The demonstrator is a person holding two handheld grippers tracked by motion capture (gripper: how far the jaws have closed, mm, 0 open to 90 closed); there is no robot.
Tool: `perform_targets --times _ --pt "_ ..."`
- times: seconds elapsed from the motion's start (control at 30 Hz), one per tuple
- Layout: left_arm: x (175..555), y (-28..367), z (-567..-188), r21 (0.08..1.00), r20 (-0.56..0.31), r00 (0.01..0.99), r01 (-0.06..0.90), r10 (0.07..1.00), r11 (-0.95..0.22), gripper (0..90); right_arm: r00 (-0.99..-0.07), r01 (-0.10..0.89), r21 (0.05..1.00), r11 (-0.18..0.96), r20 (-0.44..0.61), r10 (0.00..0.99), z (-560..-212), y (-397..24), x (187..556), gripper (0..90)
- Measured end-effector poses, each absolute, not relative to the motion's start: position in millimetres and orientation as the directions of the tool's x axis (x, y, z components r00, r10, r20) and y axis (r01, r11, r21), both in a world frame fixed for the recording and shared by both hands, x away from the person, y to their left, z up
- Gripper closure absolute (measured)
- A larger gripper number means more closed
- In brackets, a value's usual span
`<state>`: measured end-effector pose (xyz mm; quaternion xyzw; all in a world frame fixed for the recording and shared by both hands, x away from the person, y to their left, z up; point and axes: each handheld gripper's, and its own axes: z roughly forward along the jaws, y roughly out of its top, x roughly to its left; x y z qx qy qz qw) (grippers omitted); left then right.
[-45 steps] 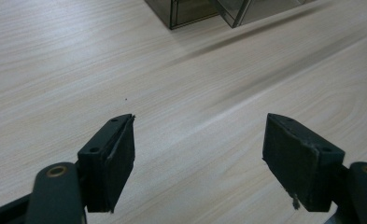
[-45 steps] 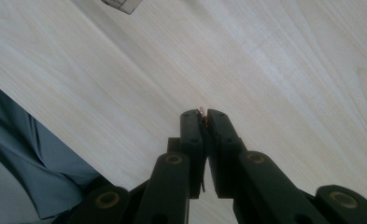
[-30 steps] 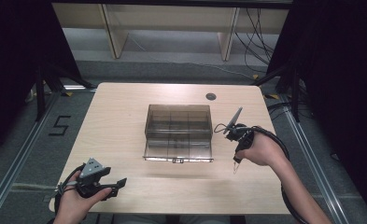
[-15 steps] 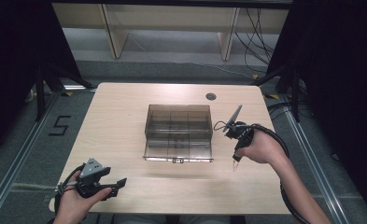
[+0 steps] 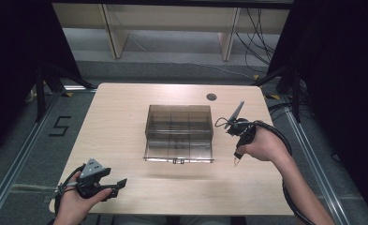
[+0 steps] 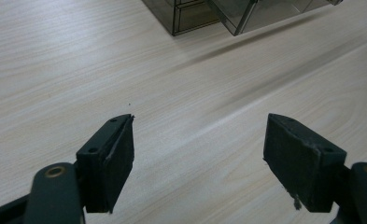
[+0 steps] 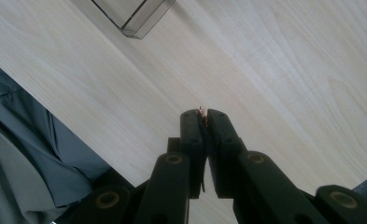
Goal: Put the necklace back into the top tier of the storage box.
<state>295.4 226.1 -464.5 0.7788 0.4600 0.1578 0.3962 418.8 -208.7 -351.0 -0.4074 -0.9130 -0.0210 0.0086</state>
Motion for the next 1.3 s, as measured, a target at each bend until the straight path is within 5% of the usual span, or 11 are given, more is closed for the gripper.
perform_targets --times 1.3 --pt "295.5 226.3 -464.8 0.755 -0.125 0.529 0.599 0.839 -0.266 24.7 -0.715 0.698 0.052 0.714 0.003 0.699 -326.3 -189.4 432.0 85.9"
